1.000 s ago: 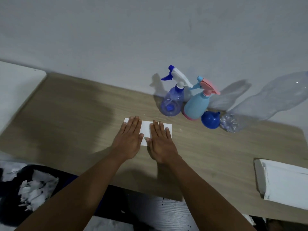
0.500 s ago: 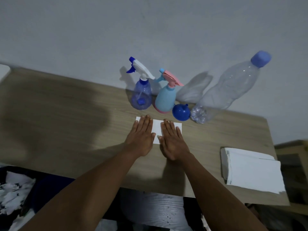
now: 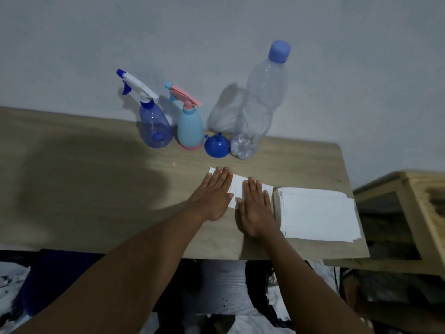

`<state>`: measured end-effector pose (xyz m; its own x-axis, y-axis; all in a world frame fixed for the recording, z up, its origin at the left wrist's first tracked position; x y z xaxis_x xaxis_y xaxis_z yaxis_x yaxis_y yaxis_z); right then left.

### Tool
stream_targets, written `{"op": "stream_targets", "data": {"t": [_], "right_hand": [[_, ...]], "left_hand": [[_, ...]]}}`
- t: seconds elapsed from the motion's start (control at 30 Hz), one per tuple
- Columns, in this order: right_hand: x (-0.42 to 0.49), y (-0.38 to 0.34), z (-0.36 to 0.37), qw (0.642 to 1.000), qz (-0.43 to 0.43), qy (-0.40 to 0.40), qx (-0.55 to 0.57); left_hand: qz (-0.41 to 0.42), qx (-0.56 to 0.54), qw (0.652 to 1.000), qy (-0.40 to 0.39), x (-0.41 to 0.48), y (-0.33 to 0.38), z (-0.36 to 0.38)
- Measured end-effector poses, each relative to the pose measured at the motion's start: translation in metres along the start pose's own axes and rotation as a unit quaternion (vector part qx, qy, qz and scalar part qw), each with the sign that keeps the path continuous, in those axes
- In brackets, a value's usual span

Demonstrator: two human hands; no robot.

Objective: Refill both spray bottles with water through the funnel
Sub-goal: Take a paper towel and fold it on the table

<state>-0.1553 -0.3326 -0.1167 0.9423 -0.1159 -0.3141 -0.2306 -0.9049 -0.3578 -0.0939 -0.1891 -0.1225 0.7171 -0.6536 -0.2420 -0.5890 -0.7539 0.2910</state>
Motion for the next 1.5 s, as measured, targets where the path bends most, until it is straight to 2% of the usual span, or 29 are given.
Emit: {"op": "stream_targets", "data": {"t": [0.5,1.0,1.33,1.5], "right_hand": [[-0.064,0.027,0.017,1.0,0.013,0.026,-0.005],[-0.118,0.034,0.032,0.999,-0.038,-0.018,-0.024],[-0.131,0.018,0.045,0.995,-0.058,-0.018,-0.085],[-0.122,-0.002,0.051,0.994,-0.068,-0.013,-0.08]], "left_hand": [[0.019,0.004,1.0,-0.024,-0.041,0.047,0.022],[-0.026,-0.022,0.999,-0.019,-0.103,0.079,0.049],[-0.024,0.001,1.0,0.002,-0.129,0.07,0.055],[-0.025,-0.008,1.0,0.007,-0.138,0.05,0.052]]}}
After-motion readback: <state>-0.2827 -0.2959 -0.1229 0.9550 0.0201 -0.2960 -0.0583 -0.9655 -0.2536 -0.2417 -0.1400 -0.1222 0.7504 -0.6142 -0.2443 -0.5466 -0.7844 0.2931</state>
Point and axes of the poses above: each hand's wrist, its own x-axis towards the middle knuckle, its own z-axis out of the palm, y = z × x, the point moved 3 cm from there along x, towards the middle knuckle, and after that the axes turned 10 degrees about z, right-handed, at the moved point
